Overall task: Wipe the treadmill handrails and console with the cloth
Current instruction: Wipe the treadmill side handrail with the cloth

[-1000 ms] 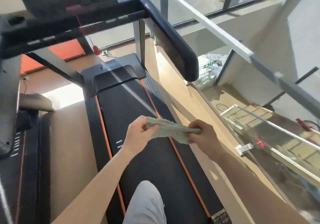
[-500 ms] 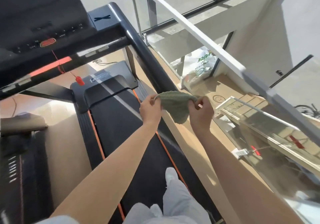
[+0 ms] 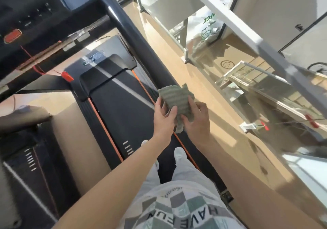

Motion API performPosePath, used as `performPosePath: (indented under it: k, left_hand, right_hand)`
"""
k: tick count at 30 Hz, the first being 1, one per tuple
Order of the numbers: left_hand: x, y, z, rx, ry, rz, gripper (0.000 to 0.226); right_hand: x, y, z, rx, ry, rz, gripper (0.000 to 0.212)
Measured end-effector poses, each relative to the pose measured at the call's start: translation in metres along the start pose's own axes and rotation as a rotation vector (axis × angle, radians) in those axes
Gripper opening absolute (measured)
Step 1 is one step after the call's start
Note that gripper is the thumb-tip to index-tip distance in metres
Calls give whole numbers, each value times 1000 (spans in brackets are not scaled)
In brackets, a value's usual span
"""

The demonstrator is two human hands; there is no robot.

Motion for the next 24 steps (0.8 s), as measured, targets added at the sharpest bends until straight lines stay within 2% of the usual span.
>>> performPosePath:
  k: [3, 7, 12, 14, 18, 24]
  left_hand:
    - [-5, 3, 3, 51, 17, -35, 59]
    - [-7, 17, 1, 23, 43, -81, 59]
    - [-15, 32, 3, -63, 119, -35, 67]
    - [-21, 39, 2, -94, 140, -20, 63]
    - [-34, 56, -3, -152, 266, 47, 23]
    - [-66, 102, -16, -193, 373, 40, 39]
  right_hand:
    - [5, -12, -1, -7, 17, 58, 70]
    - [21, -15, -4, 30, 117, 81, 74]
    - [27, 23, 5, 162, 201, 61, 69]
    - [27, 35, 9, 228, 211, 21, 69]
    - [34, 48, 13, 273, 140, -26, 71]
    - [49, 89, 37, 361, -28, 53, 72]
Point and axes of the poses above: each hand's wrist, its own y-axis towards the middle knuckle, its own z-axis out of the palm, x = y × z, the point moved 4 cm from there along y, towards the middle knuckle, and after that the axes turned 6 degrees about -x, right-handed, at the moved point
